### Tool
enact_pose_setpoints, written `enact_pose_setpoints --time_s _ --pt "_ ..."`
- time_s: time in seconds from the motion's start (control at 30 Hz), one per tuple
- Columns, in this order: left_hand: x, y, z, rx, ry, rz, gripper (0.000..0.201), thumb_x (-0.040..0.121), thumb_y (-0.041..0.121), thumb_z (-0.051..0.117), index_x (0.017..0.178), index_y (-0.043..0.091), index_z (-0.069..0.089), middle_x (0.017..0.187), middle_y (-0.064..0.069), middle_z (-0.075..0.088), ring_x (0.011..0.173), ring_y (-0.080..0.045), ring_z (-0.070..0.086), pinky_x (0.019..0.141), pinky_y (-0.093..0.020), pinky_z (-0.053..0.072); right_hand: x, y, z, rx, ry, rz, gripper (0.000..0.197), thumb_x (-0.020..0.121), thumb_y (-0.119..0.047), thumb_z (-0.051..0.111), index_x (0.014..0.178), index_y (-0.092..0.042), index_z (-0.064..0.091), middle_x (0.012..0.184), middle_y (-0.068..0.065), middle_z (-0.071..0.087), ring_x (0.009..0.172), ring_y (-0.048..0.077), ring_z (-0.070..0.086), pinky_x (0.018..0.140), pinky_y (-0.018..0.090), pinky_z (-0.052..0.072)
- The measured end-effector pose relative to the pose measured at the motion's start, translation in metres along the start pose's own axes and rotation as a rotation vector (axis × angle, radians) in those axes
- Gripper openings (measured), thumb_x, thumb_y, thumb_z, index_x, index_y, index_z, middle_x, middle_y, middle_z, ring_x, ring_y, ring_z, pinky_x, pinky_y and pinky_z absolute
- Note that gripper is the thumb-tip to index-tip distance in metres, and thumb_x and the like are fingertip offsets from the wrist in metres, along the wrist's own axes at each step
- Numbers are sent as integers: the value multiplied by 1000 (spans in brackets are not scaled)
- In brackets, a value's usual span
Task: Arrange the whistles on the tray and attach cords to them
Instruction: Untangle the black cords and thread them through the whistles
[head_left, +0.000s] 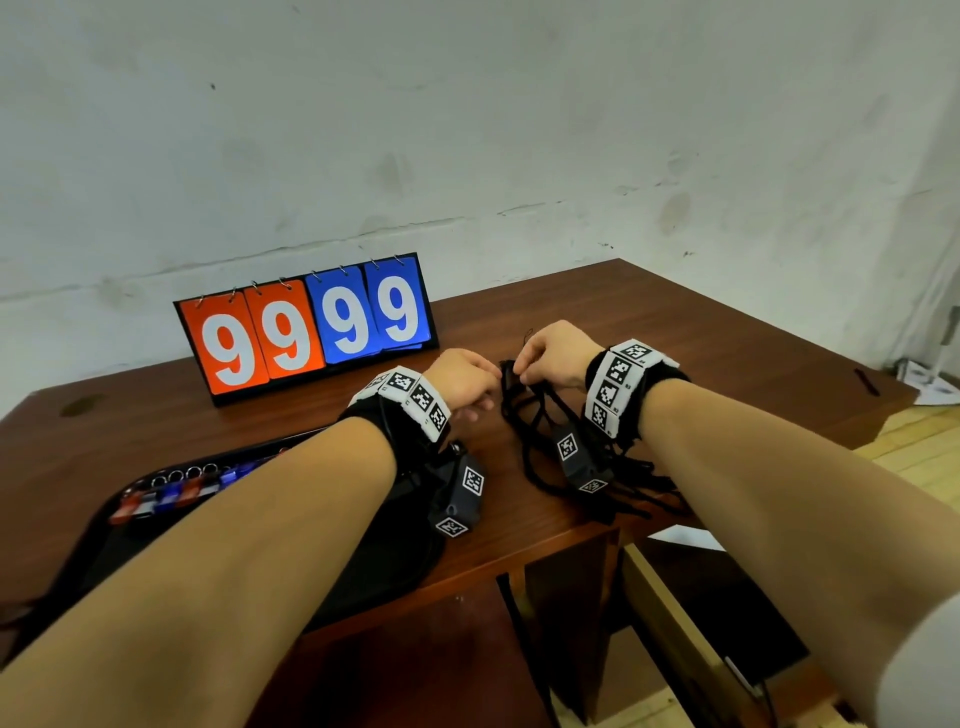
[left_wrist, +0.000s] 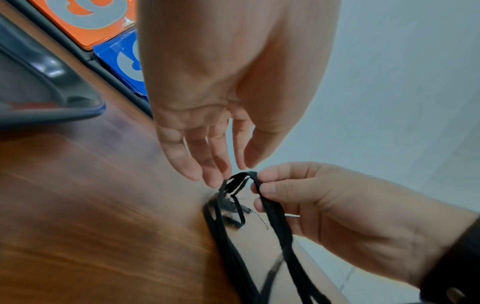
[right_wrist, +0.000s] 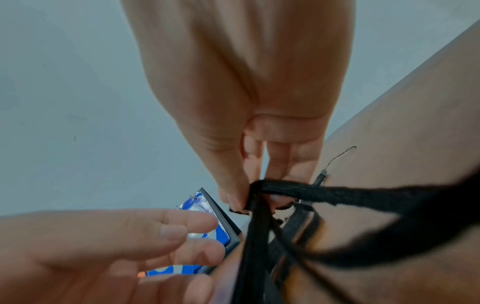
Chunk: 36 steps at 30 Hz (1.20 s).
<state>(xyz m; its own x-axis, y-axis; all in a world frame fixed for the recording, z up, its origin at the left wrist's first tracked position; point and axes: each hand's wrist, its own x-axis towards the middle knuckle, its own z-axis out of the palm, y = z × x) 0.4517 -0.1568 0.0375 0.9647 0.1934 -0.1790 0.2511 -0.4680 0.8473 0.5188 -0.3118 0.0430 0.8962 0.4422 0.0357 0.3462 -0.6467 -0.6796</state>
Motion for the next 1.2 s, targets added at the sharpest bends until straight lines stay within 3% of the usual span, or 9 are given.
enact_pose_setpoints --time_s 0.17,0.3,0.43,0.67,0.73,0.9,1.0,1.07,1.2 --pt "2 -1 -3 6 32 85 35 89 7 59 113 32 54 87 -12 69 80 -22 66 67 -37 55 -4 -7 -2 171 -54 -108 27 77 9 72 97 -9 73 78 1 70 70 13 66 75 27 57" --pt "4 -2 0 75 36 143 33 92 4 54 115 26 61 82 -4 67 72 -19 64 54 -29 49 -8 -9 -2 199 -51 -156 22 78 7 72 88 -12 76 77 5 72 72 13 66 79 27 57" --pt "5 -6 0 178 148 173 16 88 12 64 100 18 72 81 -8 73 68 -21 68 55 -27 50 -7 -6 -4 188 20 -116 27 79 4 72 74 -22 75 76 8 75 74 18 72 82 38 60" --pt "10 -10 -7 321 217 140 8 87 22 68 83 17 73 73 -1 70 62 -17 61 71 -33 57 -5 -3 -13 206 212 49 22 82 5 66 76 -16 70 74 8 74 67 19 73 61 28 60" --pt "10 -11 -8 341 191 95 9 85 18 69 91 14 75 84 -5 73 73 -21 65 77 -34 59 -6 -4 -16 291 286 51 22 84 6 63 78 -14 69 73 8 71 63 18 70 56 26 57" --pt "7 -9 -5 387 138 34 53 78 11 66 130 18 57 127 -6 60 109 -23 61 91 -31 52 -5 -13 -25 442 373 -86 25 87 7 59 84 -17 67 76 7 68 65 18 69 59 27 56" --pt "3 -3 -8 346 235 103 58 82 17 65 137 19 47 125 -7 57 96 -19 60 77 -27 47 -7 -27 -29 481 363 -144 26 87 7 59 84 -17 67 78 5 67 65 17 68 59 27 56" --pt "1 3 -10 297 286 170 57 86 19 64 140 17 44 118 -6 58 89 -15 57 76 -26 44 -11 -37 -31 512 347 -175 24 88 8 58 85 -14 67 78 5 67 65 16 67 58 28 56" --pt "-8 14 -15 201 298 263 57 89 27 65 142 18 43 136 -7 52 115 -19 55 91 -26 43 -24 -58 -35 547 284 -242 19 88 8 59 92 -9 68 83 8 67 67 16 67 58 26 56"
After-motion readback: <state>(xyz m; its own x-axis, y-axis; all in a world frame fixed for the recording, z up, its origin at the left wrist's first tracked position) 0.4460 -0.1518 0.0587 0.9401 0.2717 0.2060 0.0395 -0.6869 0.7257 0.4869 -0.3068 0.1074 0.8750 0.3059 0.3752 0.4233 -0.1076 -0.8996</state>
